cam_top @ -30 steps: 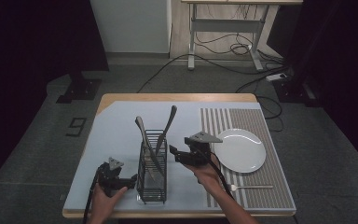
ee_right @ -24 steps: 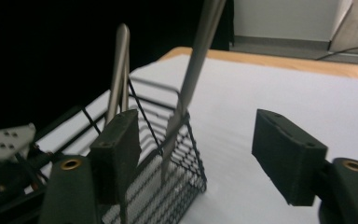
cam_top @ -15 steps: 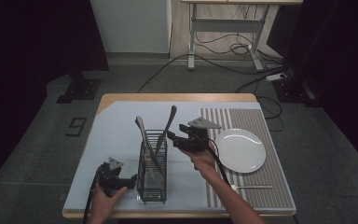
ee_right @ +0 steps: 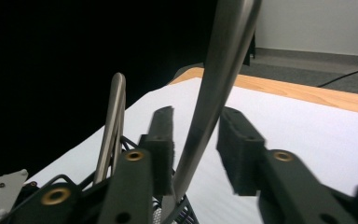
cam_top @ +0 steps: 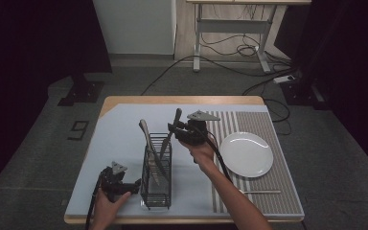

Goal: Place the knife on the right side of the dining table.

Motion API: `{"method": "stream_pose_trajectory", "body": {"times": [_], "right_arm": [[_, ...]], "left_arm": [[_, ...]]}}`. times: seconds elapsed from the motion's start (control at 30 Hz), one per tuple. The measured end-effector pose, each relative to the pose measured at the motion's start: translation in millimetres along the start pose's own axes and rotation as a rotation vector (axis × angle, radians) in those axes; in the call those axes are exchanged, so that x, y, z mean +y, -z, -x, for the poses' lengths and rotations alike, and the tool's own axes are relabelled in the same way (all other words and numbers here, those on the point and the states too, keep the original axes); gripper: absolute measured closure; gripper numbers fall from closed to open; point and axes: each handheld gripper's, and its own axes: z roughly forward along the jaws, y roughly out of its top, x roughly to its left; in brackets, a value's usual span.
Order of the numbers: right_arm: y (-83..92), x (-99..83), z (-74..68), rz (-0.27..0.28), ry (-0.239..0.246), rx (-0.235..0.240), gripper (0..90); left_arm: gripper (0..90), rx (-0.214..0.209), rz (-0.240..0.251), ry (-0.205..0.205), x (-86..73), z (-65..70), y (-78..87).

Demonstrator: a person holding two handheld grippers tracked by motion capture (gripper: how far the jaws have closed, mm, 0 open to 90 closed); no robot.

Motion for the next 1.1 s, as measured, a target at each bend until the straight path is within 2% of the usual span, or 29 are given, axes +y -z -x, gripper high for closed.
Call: {"method": "stream_pose_trajectory", "body": {"times": [0.13, 0.27, 0.3, 0.4, 0.43, 0.47, 0.5, 0.53, 0.63, 0.67, 0.73, 0.77, 0.87, 0.9, 0.97, 1.0, 1.1], "right_arm": [[-3.7, 2.1, 2.1, -0.001, -0.012, 0.025, 78.6], [-4.2, 2.0, 4.4, 0.004, -0.033, 0.043, 80.4], [-2.5, 2.6, 5.6, 0.006, -0.056, 0.075, 82.4], [1.9, 4.0, 5.5, 0.024, -0.052, 0.09, 83.4], [9.3, 6.4, 2.7, 0.054, -0.016, 0.094, 83.5], [9.3, 6.4, 2.7, 0.054, -0.016, 0.094, 83.5], [18.7, 9.1, 0.8, 0.104, 0.0, 0.095, 83.7], [24.1, 11.2, 0.7, 0.126, 0.001, 0.093, 83.7], [35.7, 16.1, 2.3, 0.174, -0.012, 0.1, 83.7], [49.9, 22.0, 6.8, 0.215, -0.032, 0.107, 83.7], [54.6, 23.7, 8.9, 0.228, -0.041, 0.111, 83.7], [68.1, 27.6, 16.7, 0.265, -0.075, 0.124, 83.8], [78.0, 29.8, 23.3, 0.29, -0.1, 0.134, 83.8], [89.6, 31.7, 30.5, 0.321, -0.126, 0.146, 84.0], [93.3, 32.3, 32.5, 0.329, -0.127, 0.143, 84.0], [103.2, 33.4, 37.0, 0.335, -0.092, 0.116, 84.0], [109.9, 31.1, 43.6, 0.333, -0.083, 0.107, 84.1]], "left_arm": [[0.0, 0.0, 0.0, 0.0, 0.0, 0.0, 0.0], [0.0, 0.0, 0.0, 0.0, 0.0, 0.0, 0.0], [0.0, 0.0, 0.0, 0.0, 0.0, 0.0, 0.0], [0.0, 0.0, -0.002, -0.002, 0.0, -0.1, 0.2], [0.0, 0.0, -0.002, -0.002, 0.0, -0.2, 0.2], [0.0, 0.0, -0.002, -0.002, 0.0, -0.2, 0.2], [0.0, 0.0, -0.003, -0.003, 0.0, -0.2, 0.2], [0.0, 0.0, -0.002, -0.002, 0.0, -0.2, 0.2], [0.0, 0.0, -0.001, -0.002, 0.0, -0.1, 0.2], [0.0, 0.001, 0.0, -0.001, 0.0, 0.0, 0.0], [0.0, 0.001, -0.001, -0.002, 0.0, -0.1, 0.1], [0.0, 0.001, 0.0, -0.001, 0.0, 0.0, 0.0], [0.0, 0.001, 0.0, -0.001, 0.0, 0.0, 0.0], [0.0, 0.001, 0.0, -0.001, 0.0, 0.0, 0.0], [0.0, 0.001, 0.0, -0.001, 0.0, 0.0, 0.0], [0.0, 0.001, -0.001, -0.001, 0.0, 0.0, 0.1], [0.0, 0.001, -0.001, -0.002, 0.0, -0.1, 0.1]]}}
